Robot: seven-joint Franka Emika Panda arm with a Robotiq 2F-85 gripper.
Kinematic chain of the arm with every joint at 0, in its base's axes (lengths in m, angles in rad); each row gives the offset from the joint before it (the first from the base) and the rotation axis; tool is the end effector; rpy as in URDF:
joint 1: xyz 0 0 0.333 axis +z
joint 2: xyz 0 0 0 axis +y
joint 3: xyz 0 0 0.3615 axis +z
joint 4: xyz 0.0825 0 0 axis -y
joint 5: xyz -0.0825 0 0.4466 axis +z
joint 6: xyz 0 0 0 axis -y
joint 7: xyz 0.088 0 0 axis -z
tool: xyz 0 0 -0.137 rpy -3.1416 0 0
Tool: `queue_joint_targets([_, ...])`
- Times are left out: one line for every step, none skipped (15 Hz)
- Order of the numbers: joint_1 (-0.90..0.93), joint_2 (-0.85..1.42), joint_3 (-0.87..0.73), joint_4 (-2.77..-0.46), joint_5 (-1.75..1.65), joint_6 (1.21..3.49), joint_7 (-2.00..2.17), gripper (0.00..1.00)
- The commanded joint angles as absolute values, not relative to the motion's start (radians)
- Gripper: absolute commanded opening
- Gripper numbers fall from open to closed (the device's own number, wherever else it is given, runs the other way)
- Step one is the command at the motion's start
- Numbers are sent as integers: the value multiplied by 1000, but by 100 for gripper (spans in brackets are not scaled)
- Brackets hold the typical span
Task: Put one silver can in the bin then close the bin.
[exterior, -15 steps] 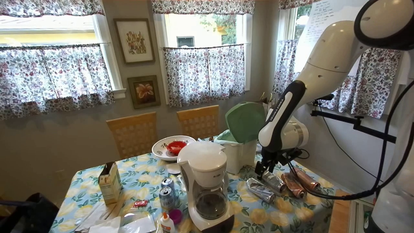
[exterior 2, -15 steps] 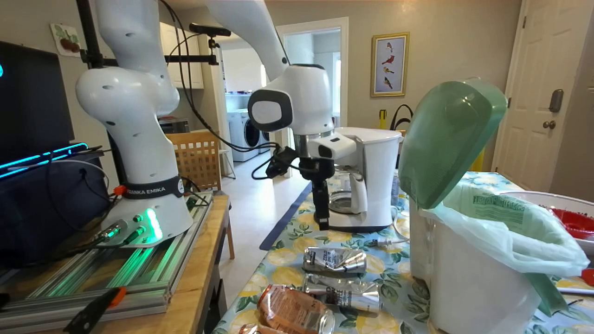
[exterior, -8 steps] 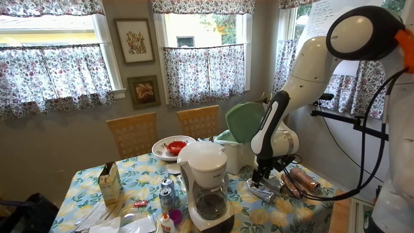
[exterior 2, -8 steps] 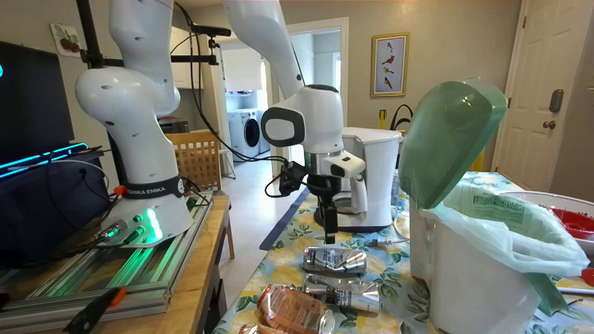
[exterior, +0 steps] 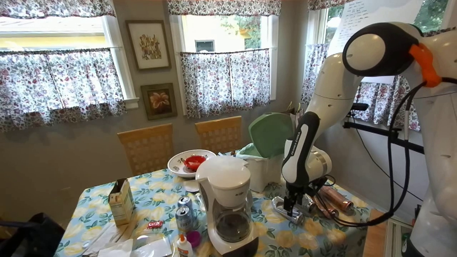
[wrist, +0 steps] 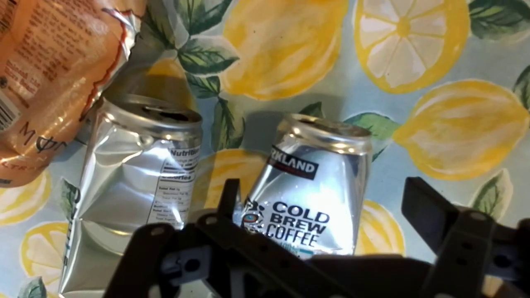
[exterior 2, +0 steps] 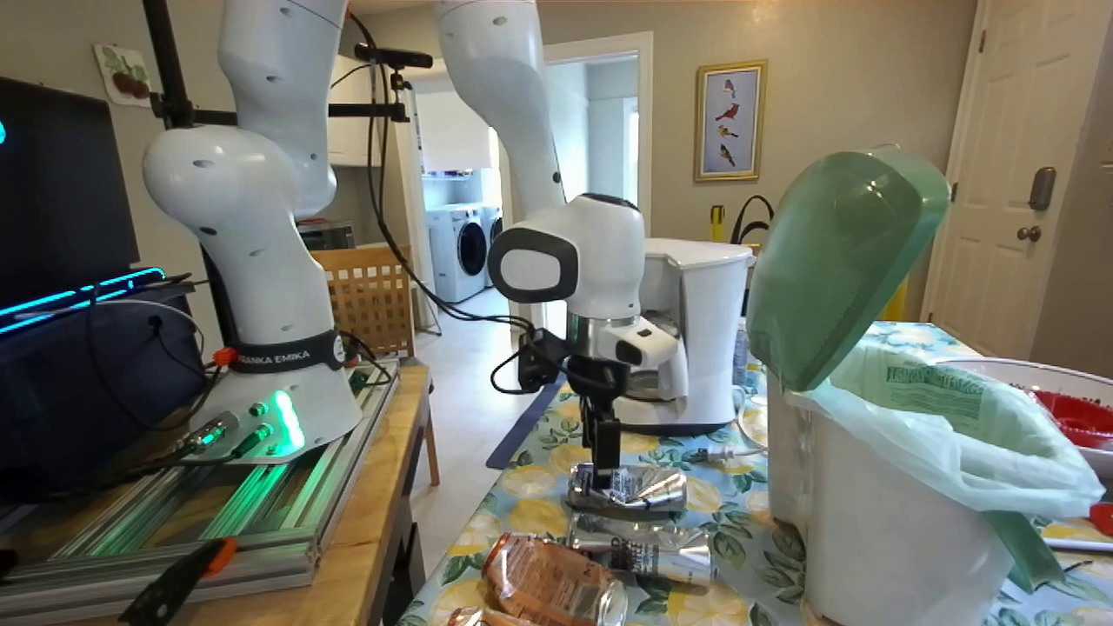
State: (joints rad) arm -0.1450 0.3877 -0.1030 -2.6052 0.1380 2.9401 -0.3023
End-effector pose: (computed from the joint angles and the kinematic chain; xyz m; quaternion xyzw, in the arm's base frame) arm 0.4243 -0.1230 0.0668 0.9990 -0.0375 -0.0252 0.0006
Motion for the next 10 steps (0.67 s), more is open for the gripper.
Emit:
queue_joint_targets([-122, 423, -125, -2578, 43, 2924, -216, 100])
queue_joint_targets([-119, 426, -126, -2576, 31, 2919, -202, 100])
queue_joint_targets([-124, 430, -119, -2573, 28, 2915, -194, 100])
queue_joint_targets([-118, 433, -125, -2572, 18, 2916, -180, 100])
queue_joint_targets([-121, 436, -121, -2570, 15, 2914, -178, 100])
queue_joint_targets([-116, 439, -126, -2570, 8, 2915, -168, 100])
queue_joint_targets([-114, 442, -128, -2569, 4, 2917, -163, 100])
queue_joint_targets([-111, 445, -131, -2568, -1, 2917, -158, 100])
queue_joint_targets([-108, 448, -134, -2566, -7, 2917, -153, 100])
queue_joint_targets([-103, 450, -141, -2565, -13, 2914, -146, 100])
